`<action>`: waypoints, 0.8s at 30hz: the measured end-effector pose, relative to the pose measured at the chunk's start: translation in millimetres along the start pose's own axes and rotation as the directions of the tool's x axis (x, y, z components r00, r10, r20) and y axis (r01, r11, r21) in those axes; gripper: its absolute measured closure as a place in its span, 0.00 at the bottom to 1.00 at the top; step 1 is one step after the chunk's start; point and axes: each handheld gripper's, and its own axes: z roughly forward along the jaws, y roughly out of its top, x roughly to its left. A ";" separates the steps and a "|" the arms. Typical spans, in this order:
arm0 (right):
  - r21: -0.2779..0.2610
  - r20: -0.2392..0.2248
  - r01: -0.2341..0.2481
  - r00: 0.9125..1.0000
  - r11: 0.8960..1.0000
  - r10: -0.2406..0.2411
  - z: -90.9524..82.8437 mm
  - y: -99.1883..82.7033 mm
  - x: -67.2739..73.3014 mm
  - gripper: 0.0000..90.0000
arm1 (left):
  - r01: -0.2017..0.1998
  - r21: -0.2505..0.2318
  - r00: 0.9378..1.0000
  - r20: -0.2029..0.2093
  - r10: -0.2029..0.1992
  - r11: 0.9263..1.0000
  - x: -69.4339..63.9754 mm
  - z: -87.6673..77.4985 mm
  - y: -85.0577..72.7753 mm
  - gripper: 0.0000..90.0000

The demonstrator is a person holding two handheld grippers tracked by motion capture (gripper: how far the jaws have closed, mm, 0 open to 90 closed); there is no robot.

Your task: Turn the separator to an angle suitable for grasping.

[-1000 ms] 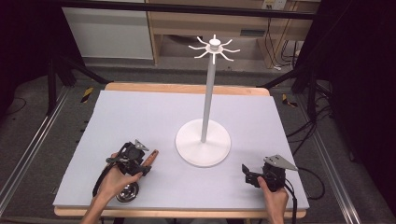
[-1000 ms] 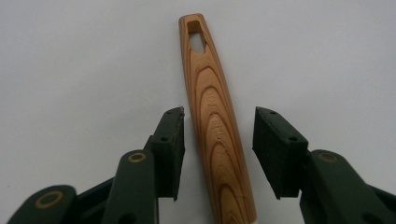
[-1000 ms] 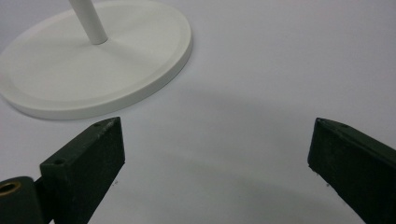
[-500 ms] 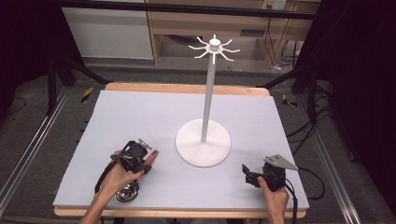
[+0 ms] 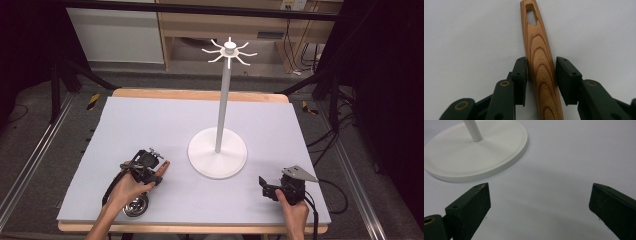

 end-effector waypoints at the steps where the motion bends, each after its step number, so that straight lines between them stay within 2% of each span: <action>1: 0.000 0.000 -0.001 1.000 1.000 0.001 0.1 0.0 0.2 0.05 | 0.003 0.002 1.000 0.001 -0.003 1.000 0.6 -0.2 0.1 0.70; 8: 0.002 0.001 0.004 1.000 1.000 -0.004 0.6 -0.1 -0.2 0.05 | 0.038 0.006 0.999 0.002 -0.038 0.999 2.2 -0.1 1.5 0.74; 20: 0.010 -0.005 0.002 1.000 1.000 -0.002 1.1 -0.6 -0.4 0.05 | 0.020 -0.003 0.999 0.038 -0.020 1.000 6.9 -2.0 0.0 0.75; 24: 0.010 -0.004 0.003 1.000 1.000 -0.003 1.2 -0.6 -0.5 0.05 | 0.017 -0.037 0.999 0.037 -0.016 0.999 6.2 -10.2 -1.9 0.75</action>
